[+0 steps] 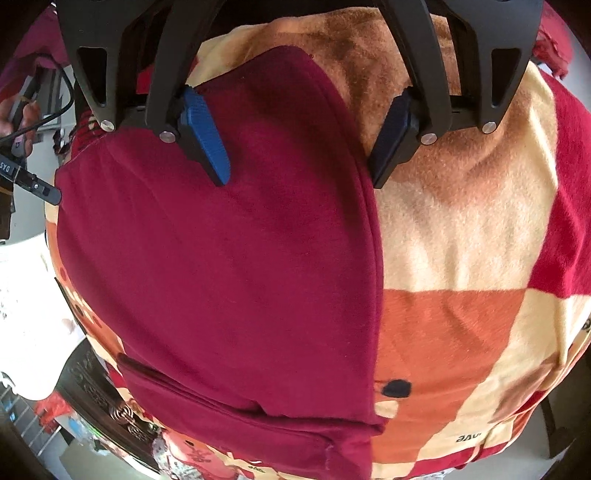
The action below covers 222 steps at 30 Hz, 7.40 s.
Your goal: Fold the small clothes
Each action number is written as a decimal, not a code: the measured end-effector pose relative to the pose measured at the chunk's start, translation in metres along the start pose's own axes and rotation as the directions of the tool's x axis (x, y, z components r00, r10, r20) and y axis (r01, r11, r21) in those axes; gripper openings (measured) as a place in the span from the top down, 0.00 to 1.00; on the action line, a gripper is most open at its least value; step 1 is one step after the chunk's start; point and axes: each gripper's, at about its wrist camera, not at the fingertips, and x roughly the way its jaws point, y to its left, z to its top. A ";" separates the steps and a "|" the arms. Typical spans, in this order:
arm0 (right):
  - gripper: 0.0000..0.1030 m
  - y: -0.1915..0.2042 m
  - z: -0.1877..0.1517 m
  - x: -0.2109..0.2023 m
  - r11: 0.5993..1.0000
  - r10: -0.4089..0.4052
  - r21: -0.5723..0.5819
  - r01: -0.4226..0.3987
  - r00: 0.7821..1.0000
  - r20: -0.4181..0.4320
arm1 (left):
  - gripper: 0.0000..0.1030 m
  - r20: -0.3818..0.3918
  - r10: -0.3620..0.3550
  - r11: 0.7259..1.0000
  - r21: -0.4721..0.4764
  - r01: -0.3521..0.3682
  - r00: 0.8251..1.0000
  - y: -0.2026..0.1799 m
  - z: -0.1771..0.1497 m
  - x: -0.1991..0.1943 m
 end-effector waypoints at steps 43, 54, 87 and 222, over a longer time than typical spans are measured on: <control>0.91 0.039 0.009 0.023 0.971 0.235 -0.002 -0.238 0.961 -0.147 | 0.84 -0.046 -0.125 0.979 -0.170 0.115 0.991 0.077 -0.013 -0.033; 0.74 0.027 0.005 0.035 0.958 0.287 0.077 -0.277 0.941 -0.181 | 0.47 -0.023 -0.215 0.948 -0.243 0.203 0.976 0.083 -0.023 -0.037; 0.90 0.029 0.247 -0.002 0.959 0.282 -0.111 -0.260 0.904 0.320 | 0.93 0.327 -0.167 0.983 -0.018 0.183 0.930 0.024 0.236 -0.049; 0.54 0.056 0.348 0.111 0.952 -0.241 -0.113 0.284 0.925 0.293 | 0.66 0.241 0.163 0.978 -0.171 -0.123 0.957 0.061 0.346 0.054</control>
